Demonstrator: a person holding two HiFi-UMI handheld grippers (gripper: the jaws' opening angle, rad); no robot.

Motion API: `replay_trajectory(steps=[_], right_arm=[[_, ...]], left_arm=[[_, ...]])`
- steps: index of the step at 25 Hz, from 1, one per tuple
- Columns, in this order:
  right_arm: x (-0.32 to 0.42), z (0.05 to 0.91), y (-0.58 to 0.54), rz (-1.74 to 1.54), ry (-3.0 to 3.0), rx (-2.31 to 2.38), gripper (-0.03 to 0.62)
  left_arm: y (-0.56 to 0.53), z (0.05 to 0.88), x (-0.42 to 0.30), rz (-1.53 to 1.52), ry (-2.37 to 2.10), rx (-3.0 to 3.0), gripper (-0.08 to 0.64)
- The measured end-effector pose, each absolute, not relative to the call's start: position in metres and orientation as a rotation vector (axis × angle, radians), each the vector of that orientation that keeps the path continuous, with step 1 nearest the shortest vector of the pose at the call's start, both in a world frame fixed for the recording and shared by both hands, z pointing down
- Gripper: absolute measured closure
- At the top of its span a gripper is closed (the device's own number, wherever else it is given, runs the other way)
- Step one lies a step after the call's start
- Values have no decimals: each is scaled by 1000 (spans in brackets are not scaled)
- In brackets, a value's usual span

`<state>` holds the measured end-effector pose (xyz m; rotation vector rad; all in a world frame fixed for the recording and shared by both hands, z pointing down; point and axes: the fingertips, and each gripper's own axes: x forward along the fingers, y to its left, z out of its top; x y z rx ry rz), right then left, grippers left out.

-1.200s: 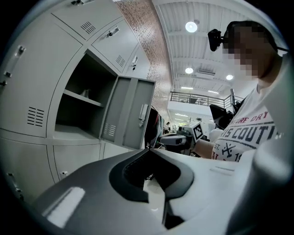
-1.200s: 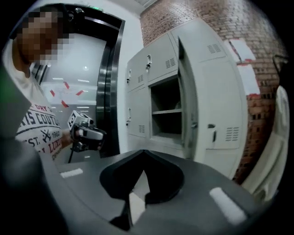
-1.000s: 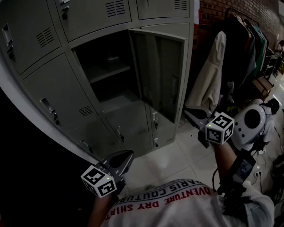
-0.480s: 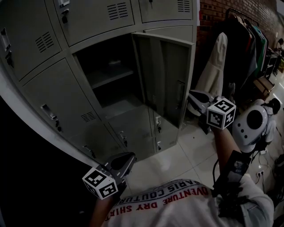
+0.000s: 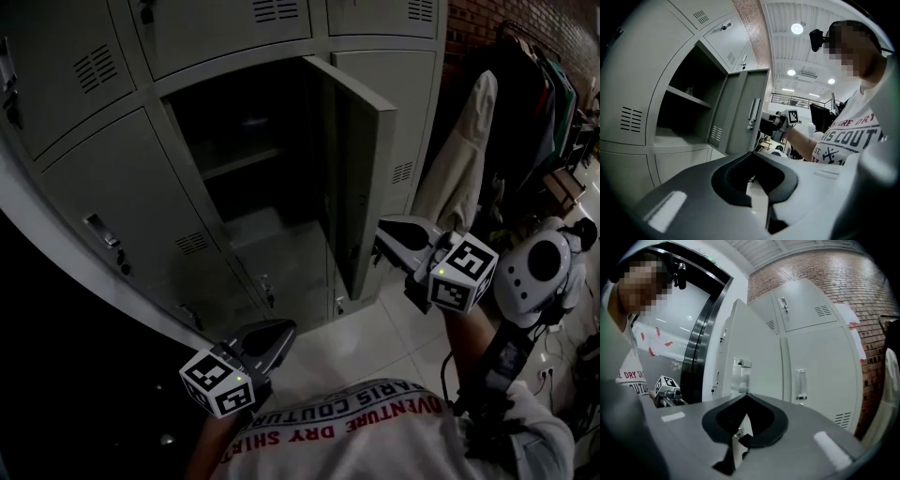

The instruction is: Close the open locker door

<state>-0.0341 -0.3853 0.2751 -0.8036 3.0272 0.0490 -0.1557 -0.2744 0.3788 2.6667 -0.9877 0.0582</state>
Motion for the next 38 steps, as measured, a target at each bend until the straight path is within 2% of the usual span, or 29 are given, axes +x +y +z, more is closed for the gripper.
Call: replay_trajectory(steps=[9, 22, 38], right_arm=[[-133, 282, -372, 130, 3109, -537, 594], [-245, 296, -419, 130, 3158, -392, 594], [-306, 308, -498, 32, 3167, -574, 594]], left_arm=[[-291, 384, -188, 51, -1030, 2634, 555], [-315, 394, -260, 4, -1168, 2544, 555], [-304, 393, -299, -7, -1233, 2515, 555]])
